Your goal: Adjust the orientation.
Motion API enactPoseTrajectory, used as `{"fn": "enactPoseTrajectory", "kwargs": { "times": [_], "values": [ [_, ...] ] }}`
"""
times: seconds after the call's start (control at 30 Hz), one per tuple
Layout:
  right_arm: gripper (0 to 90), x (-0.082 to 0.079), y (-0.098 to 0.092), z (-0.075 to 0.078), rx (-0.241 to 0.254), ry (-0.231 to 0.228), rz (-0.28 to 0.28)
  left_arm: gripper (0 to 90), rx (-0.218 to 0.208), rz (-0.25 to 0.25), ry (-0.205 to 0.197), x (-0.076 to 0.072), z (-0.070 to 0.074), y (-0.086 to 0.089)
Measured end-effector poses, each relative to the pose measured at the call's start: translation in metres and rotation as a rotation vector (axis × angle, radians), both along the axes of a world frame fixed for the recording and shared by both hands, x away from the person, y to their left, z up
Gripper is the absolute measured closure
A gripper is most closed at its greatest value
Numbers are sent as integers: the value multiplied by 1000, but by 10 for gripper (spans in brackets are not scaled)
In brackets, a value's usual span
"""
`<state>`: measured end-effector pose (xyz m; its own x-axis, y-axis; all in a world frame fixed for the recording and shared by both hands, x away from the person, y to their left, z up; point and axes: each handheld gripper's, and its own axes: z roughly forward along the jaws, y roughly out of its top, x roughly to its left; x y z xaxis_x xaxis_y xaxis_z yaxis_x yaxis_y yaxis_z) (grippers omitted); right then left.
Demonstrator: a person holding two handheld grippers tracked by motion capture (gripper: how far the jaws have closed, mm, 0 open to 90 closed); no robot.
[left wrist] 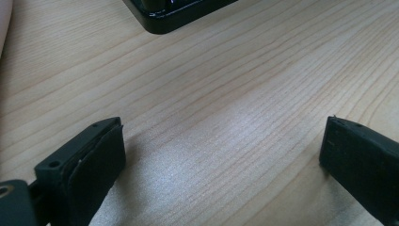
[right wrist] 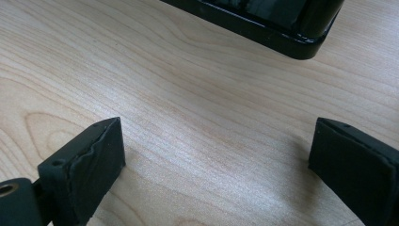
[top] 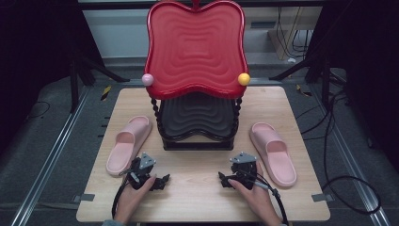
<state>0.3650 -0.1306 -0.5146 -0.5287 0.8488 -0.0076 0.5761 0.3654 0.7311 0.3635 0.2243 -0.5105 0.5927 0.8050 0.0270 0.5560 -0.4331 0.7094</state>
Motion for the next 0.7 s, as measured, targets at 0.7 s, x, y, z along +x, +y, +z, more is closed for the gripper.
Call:
{"fn": "enactPoseTrajectory", "kwargs": {
  "times": [0.7],
  "values": [
    [43, -3, -1, 0, 1, -1, 13, 112, 200, 25, -43, 7, 83, 81]
  ]
}}
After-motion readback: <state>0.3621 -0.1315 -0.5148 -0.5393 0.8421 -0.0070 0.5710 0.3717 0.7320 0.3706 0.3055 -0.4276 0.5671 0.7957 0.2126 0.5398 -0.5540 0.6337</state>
